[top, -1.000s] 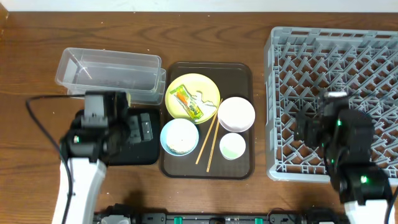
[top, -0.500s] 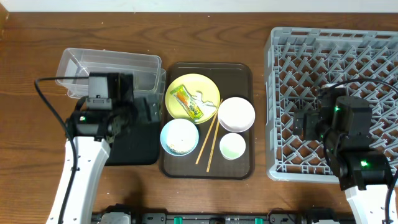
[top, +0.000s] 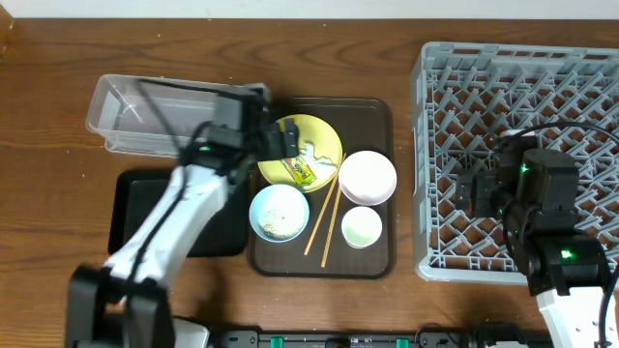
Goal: Sort waste into correct bins and load items into the dishwasher rack
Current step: 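Reach the left gripper to the yellow plate and grasp the snack wrapper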
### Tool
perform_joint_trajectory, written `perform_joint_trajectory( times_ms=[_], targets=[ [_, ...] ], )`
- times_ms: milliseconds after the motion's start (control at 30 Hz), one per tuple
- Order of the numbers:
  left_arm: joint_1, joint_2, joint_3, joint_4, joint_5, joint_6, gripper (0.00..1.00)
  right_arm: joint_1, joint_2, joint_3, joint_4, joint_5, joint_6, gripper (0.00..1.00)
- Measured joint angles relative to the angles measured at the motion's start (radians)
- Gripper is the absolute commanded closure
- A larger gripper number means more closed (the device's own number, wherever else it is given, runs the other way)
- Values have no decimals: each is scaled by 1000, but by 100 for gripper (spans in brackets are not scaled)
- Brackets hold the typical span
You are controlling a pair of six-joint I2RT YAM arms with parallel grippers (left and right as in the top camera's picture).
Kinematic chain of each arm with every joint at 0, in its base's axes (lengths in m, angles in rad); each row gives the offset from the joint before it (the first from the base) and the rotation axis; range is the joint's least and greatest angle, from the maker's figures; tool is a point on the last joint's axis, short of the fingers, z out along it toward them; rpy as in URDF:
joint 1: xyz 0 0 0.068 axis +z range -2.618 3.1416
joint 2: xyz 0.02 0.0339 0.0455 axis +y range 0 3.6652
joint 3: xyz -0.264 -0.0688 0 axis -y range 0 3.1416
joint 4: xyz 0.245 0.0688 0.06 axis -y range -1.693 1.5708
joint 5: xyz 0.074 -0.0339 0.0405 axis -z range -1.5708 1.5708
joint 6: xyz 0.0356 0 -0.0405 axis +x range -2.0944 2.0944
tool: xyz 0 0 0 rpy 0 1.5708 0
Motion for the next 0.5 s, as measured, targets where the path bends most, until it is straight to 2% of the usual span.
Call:
perform_joint_trajectory(
  times_ms=[133,200,500],
  targets=[
    [-53,89,0,23,-62,-79,3,0,0,0,-1,0,0,1],
    [-64,124,0,42,-86,-117,8,0,0,0,-1,0,0,1],
    [-71,238,0,101,-138,-196,18,0,0,0,-18,0,0,1]
  ],
)
